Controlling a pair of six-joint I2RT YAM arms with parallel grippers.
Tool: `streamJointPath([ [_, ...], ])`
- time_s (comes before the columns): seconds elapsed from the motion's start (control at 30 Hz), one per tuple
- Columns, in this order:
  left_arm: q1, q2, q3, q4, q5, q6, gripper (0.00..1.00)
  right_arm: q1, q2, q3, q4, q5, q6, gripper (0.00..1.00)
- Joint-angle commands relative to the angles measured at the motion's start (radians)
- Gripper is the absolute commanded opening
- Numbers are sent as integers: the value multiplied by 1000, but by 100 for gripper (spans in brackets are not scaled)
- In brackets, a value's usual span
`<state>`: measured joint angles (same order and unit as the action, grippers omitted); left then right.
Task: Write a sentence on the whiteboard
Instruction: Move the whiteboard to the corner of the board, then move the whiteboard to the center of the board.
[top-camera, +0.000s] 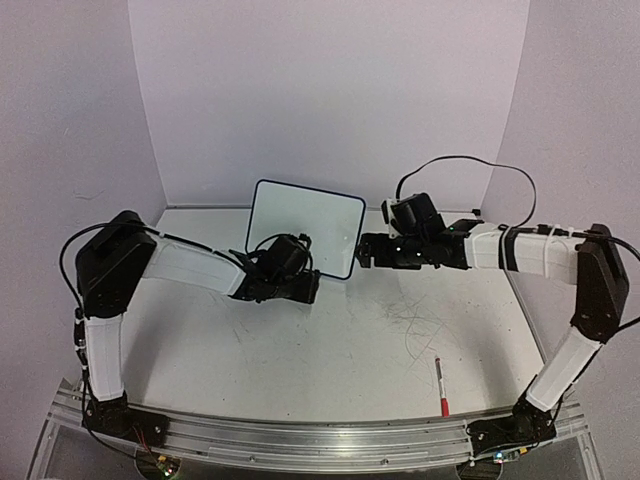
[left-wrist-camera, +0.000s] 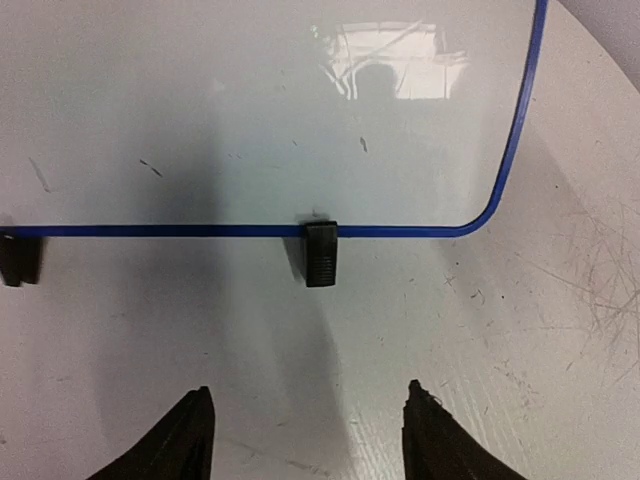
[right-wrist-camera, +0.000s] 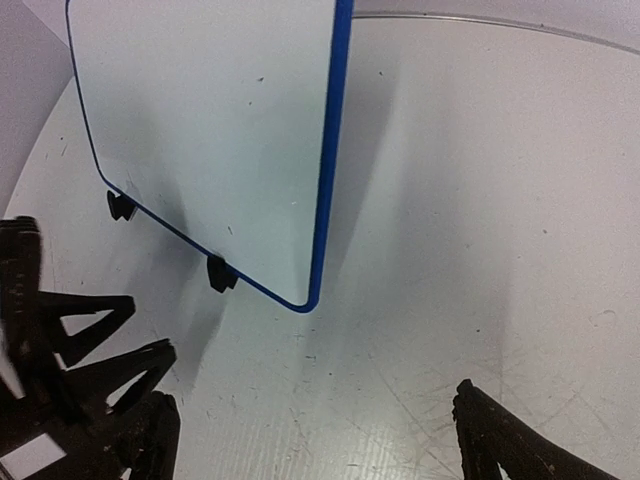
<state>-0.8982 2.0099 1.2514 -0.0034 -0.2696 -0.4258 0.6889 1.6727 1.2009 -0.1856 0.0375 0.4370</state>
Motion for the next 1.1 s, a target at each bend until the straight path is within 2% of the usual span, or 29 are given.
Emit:
streamJointPath([
  [0.0,8,-257,-105,-33,-150,48,70,79,119,130,17,93,88,95],
  [0.2,84,-520,-256,-96,-227,23,76,189,323,281,6,164,197,94],
  [0.3,121,-620,-316,-96,-222,2,77,226,402,344,-2,181,252,85],
  [0.33,127,-634,-323,-96,-220,-2,77,230,423,358,-7,178,273,80],
  [0.4,134,-652,-337,-94,-214,-4,78,234,465,386,-17,174,304,77],
  [0.73,137,-706,-404,-48,-146,0,78,235,659,541,-81,312,357,75],
  [1.07,137,-865,-500,-36,-111,-25,78,233,769,673,-128,408,363,67],
])
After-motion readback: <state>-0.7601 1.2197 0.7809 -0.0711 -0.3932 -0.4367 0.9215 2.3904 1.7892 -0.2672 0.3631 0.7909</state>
